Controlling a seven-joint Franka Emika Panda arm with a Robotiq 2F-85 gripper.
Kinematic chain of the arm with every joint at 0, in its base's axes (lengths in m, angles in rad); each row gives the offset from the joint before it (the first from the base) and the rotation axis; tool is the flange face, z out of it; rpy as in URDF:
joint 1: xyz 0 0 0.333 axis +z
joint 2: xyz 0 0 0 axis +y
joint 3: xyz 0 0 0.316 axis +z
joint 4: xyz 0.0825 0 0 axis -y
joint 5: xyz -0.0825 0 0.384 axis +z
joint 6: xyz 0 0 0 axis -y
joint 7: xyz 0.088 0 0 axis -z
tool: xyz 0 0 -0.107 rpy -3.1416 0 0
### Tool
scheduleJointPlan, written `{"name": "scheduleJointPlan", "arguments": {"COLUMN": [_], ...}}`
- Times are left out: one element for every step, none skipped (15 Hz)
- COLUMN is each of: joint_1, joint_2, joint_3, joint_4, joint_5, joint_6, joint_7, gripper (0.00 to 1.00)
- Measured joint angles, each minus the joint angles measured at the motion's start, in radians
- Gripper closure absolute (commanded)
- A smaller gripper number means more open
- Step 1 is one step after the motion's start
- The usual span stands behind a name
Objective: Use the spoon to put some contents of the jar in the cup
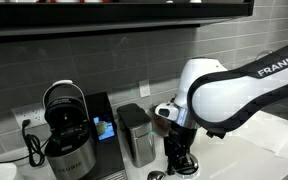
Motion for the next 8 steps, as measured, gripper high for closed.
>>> {"name": "scheduleJointPlan", "arguments": {"joint_1": [0.000,0.000,0.001,0.001,0.003,0.005,0.007,0.010], "joint_2": [-0.007,-0.014,-0.022,-0.029,-0.036,-0.043,-0.049,-0.054], "joint_3": [0.000,0.000,0.000,0.000,0.000,0.000,0.000,0.000], "joint_4": [-0.008,-0.015,-0.022,-0.028,-0.035,-0.041,-0.045,-0.050], "joint_5": [-0.005,-0.010,-0.018,-0.027,-0.039,-0.049,-0.057,-0.063], "joint_6": [0.010,0.019,0.027,0.034,0.044,0.052,0.061,0.068], "joint_7": [0.000,0.001,0.003,0.005,0.008,0.009,0.009,0.009], "gripper": [0.99,0.99,0.99,0.99,0.99,0.99,0.99,0.99]}}
